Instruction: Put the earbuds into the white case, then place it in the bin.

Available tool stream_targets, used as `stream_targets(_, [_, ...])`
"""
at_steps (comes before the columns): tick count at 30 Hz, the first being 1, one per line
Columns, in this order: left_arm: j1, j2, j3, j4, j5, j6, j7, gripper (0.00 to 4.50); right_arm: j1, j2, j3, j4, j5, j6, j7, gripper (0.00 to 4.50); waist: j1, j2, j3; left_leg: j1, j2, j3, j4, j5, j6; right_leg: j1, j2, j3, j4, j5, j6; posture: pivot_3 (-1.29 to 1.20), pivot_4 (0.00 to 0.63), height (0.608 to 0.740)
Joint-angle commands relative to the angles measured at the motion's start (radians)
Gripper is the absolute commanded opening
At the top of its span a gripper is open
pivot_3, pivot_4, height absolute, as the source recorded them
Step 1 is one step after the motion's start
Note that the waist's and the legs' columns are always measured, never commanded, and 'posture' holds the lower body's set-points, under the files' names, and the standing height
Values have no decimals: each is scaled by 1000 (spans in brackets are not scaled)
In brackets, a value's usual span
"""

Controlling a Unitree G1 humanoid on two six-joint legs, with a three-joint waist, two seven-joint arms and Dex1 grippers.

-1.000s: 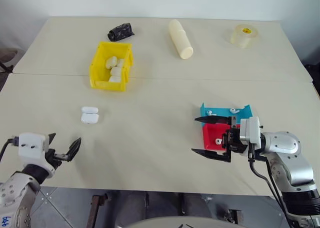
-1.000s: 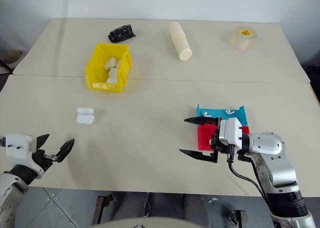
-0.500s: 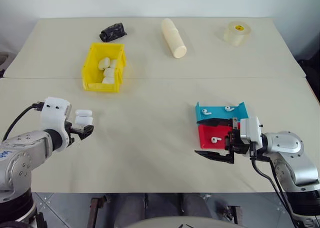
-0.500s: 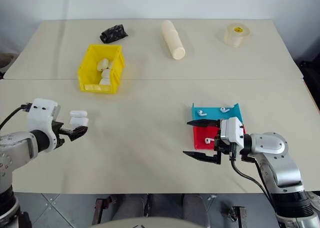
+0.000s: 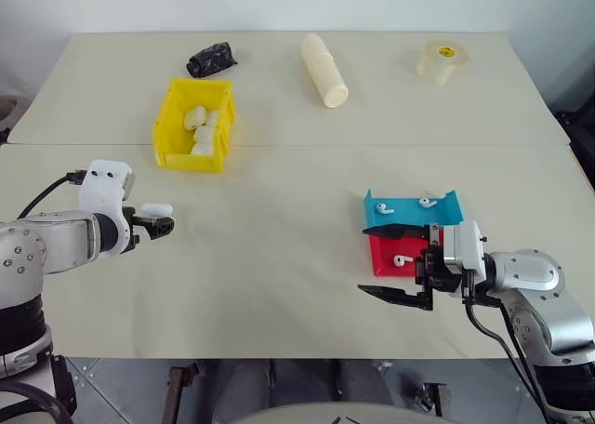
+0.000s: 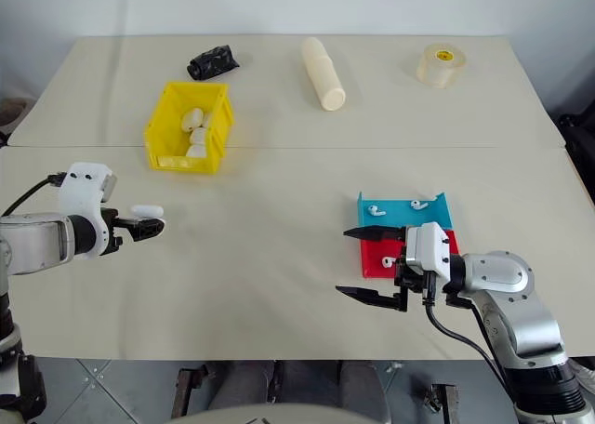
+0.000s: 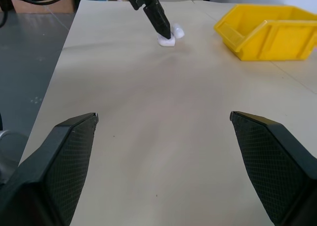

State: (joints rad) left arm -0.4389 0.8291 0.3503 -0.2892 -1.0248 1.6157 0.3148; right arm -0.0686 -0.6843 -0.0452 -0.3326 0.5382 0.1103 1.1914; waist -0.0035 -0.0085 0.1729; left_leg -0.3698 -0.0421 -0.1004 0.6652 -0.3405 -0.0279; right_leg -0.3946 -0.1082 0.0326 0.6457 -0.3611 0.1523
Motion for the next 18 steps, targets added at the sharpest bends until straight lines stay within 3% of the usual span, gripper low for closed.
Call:
stream_targets(1, [-19, 13, 4, 28, -78, -1, 102, 4463, 7, 9, 3, -53, 16, -3, -11, 4500, 1, 0, 0, 0, 0, 0, 0, 0, 0, 0, 0, 0, 0, 0, 0, 0, 150, 740])
stream_targets(8, [-31, -51, 2, 59, -174, -1, 284, 4463, 19, 29, 13, -74, 9, -4, -39, 4500, 2, 0, 0, 0, 0, 0, 1, 0, 0, 0, 0, 0, 1, 0, 0, 0, 150, 740])
stream_targets(18, [-42, -92, -19, 93, -230, -1, 377, 4463, 25, 40, 30, -85, 4, -13, -67, 4500, 2, 0, 0, 0, -1, 0, 1, 0, 0, 0, 1, 0, 2, 0, 0, 0, 150, 740])
